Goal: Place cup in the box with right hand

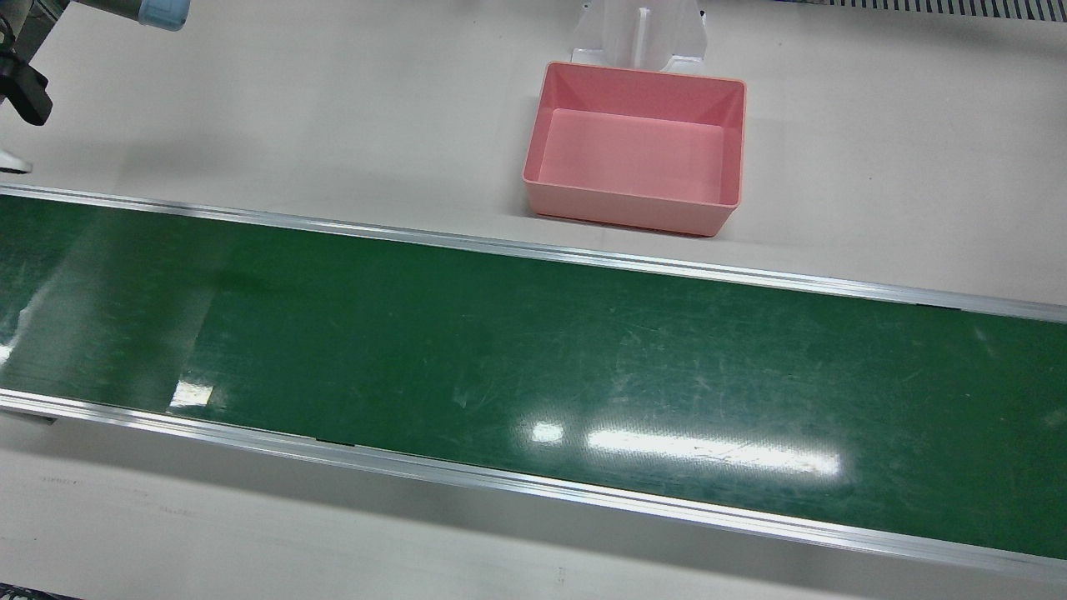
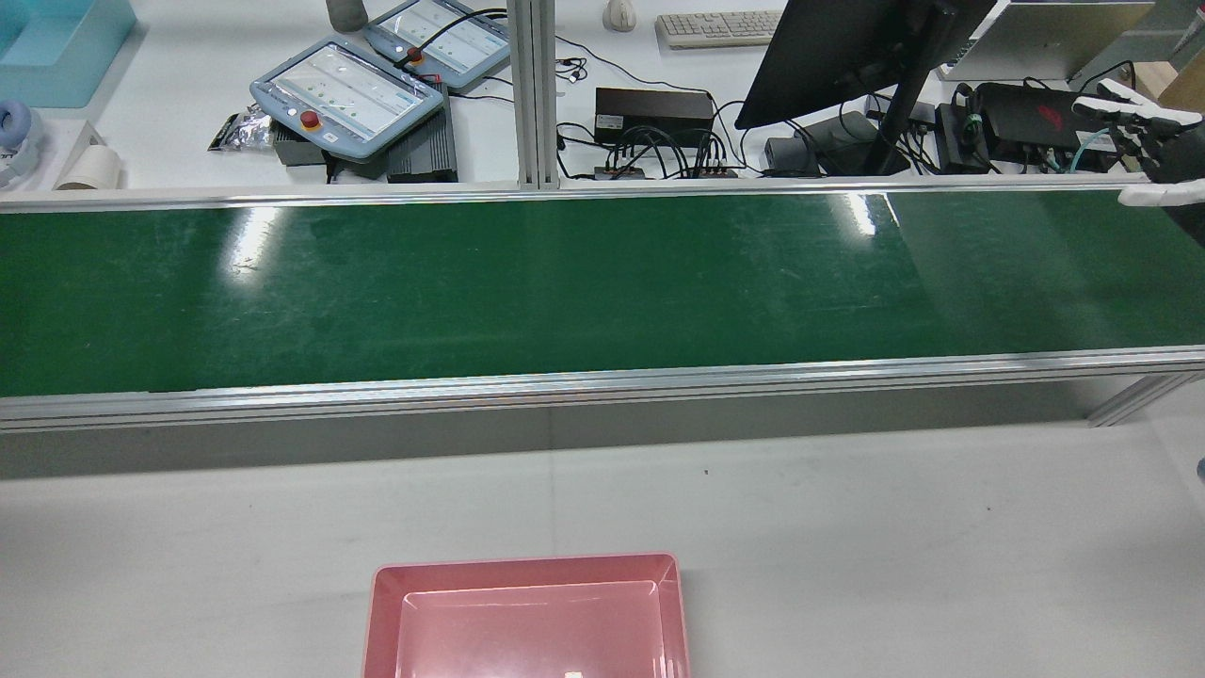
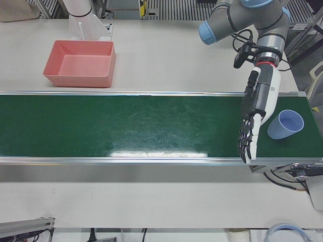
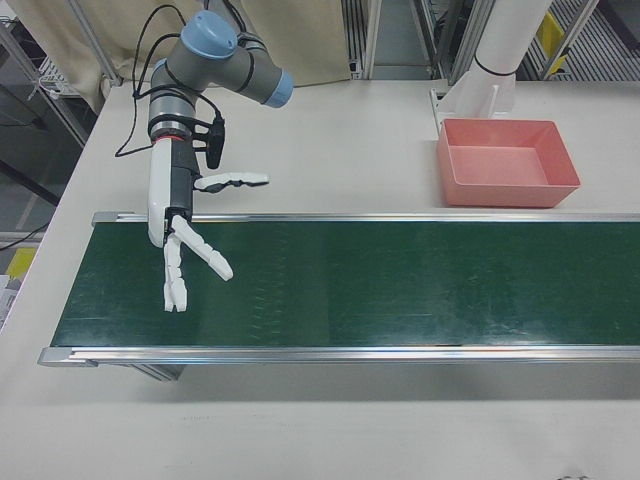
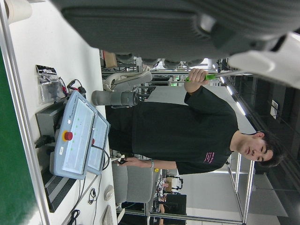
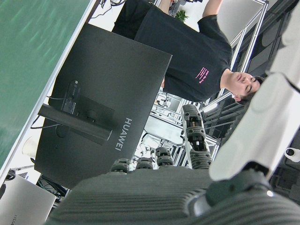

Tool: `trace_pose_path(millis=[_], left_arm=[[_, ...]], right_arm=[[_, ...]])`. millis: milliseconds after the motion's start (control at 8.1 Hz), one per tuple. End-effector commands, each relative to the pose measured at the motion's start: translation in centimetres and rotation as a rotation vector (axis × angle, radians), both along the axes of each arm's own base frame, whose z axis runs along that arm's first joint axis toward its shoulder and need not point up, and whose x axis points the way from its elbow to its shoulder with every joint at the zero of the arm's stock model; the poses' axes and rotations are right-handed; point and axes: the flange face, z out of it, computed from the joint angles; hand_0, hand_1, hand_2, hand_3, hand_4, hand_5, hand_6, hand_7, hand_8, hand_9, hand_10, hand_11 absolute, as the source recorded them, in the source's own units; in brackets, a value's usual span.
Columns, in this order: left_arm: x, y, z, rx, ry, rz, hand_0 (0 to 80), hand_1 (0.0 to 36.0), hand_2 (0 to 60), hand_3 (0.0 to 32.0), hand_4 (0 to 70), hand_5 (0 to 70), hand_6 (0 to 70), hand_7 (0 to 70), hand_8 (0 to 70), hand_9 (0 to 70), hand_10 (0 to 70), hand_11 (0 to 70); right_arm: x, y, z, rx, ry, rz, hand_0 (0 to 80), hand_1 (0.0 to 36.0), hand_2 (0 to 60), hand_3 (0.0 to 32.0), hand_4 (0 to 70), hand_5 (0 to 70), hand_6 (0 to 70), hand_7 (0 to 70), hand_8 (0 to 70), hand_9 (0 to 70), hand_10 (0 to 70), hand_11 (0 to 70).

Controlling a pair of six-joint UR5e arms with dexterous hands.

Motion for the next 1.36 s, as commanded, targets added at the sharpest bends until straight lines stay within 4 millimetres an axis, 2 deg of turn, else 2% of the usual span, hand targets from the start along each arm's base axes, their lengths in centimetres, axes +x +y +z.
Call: trace_pose_path(millis=[0,123,247,370,494,617,741,864,988,1111,1235], left_arm=[[0.0,0.0,0.0,0.0,0.0,0.0,0.0,0.0,0.0,0.0,0.0,0.0,0.0,0.0,0.0,0.0,0.0,0.0],[0.0,0.0,0.0,0.0,0.0,0.0,0.0,0.0,0.0,0.0,0.0,0.0,0.0,0.0,0.0,0.0,0.0,0.0],[0.0,0.0,0.0,0.0,0.0,0.0,0.0,0.0,0.0,0.0,0.0,0.0,0.0,0.0,0.0,0.0,0.0,0.0],[0.0,0.0,0.0,0.0,0.0,0.0,0.0,0.0,0.0,0.0,0.0,0.0,0.0,0.0,0.0,0.0,0.0,0.0],[0.0,0.1,0.0,0.0,0.0,0.0,0.0,0.0,0.0,0.0,0.0,0.0,0.0,0.0,0.0,0.0,0.0,0.0],[0.0,0.0,-0.1,0.001,0.0,0.0,0.0,0.0,0.0,0.0,0.0,0.0,0.0,0.0,0.0,0.0,0.0,0.0],[0.0,0.0,-0.1,0.002,0.0,0.0,0.0,0.0,0.0,0.0,0.0,0.0,0.0,0.0,0.0,0.0,0.0,0.0],[0.0,0.1,0.0,0.0,0.0,0.0,0.0,0.0,0.0,0.0,0.0,0.0,0.0,0.0,0.0,0.0,0.0,0.0],[0.0,0.0,-0.1,0.001,0.0,0.0,0.0,0.0,0.0,0.0,0.0,0.0,0.0,0.0,0.0,0.0,0.0,0.0],[0.0,0.0,-0.1,0.002,0.0,0.0,0.0,0.0,0.0,0.0,0.0,0.0,0.0,0.0,0.0,0.0,0.0,0.0],[0.0,0.0,-0.1,0.002,0.0,0.0,0.0,0.0,0.0,0.0,0.0,0.0,0.0,0.0,0.0,0.0,0.0,0.0]], right_arm=[[-0.9,-1.3,1.1,0.003,0.032,-0.002,46.9,9.9,5.9,3.2,5.9,3.9,2.3,8.5,0.6,3.5,1.2,3.2],[-1.2,-2.4,1.2,0.001,0.03,-0.005,45.9,12.3,12.7,3.8,4.7,4.0,2.3,9.0,0.5,3.5,1.0,3.0],[-1.2,-2.3,1.7,-0.009,0.037,-0.007,46.9,10.6,6.5,3.8,6.4,4.0,2.3,9.1,0.5,3.5,1.0,3.0],[-1.2,-2.5,2.7,-0.028,0.04,-0.004,47.2,9.7,3.4,2.4,8.7,3.8,2.6,10.3,0.5,3.8,1.0,2.9],[-1.4,-3.2,1.9,-0.014,0.034,-0.006,47.2,9.7,3.4,2.4,8.7,3.8,2.6,10.3,0.5,3.8,1.0,2.9],[-1.6,-3.6,1.5,-0.005,0.032,-0.005,45.2,12.3,14.2,2.2,6.3,3.7,2.7,11.0,0.5,3.9,1.0,2.9],[-1.6,-3.6,2.0,-0.015,0.036,-0.005,45.2,12.3,14.2,2.2,6.3,3.7,2.7,11.0,0.5,3.9,1.0,2.9],[-1.6,-3.7,2.1,-0.017,0.035,-0.006,46.6,9.5,4.1,3.0,9.3,3.7,2.7,11.6,0.6,4.1,1.1,3.0],[-1.6,-3.7,2.1,-0.017,0.033,-0.006,46.6,9.5,4.1,3.0,9.3,3.7,2.7,11.6,0.6,4.1,1.1,3.0],[-1.6,-3.7,2.0,-0.016,0.031,-0.006,45.4,11.5,12.2,3.4,7.1,3.7,2.7,11.7,0.6,4.0,1.0,3.0],[-1.6,-3.7,2.0,-0.016,0.033,-0.006,45.9,10.6,8.8,3.4,8.0,3.7,2.7,11.6,0.6,4.1,1.0,3.0]])
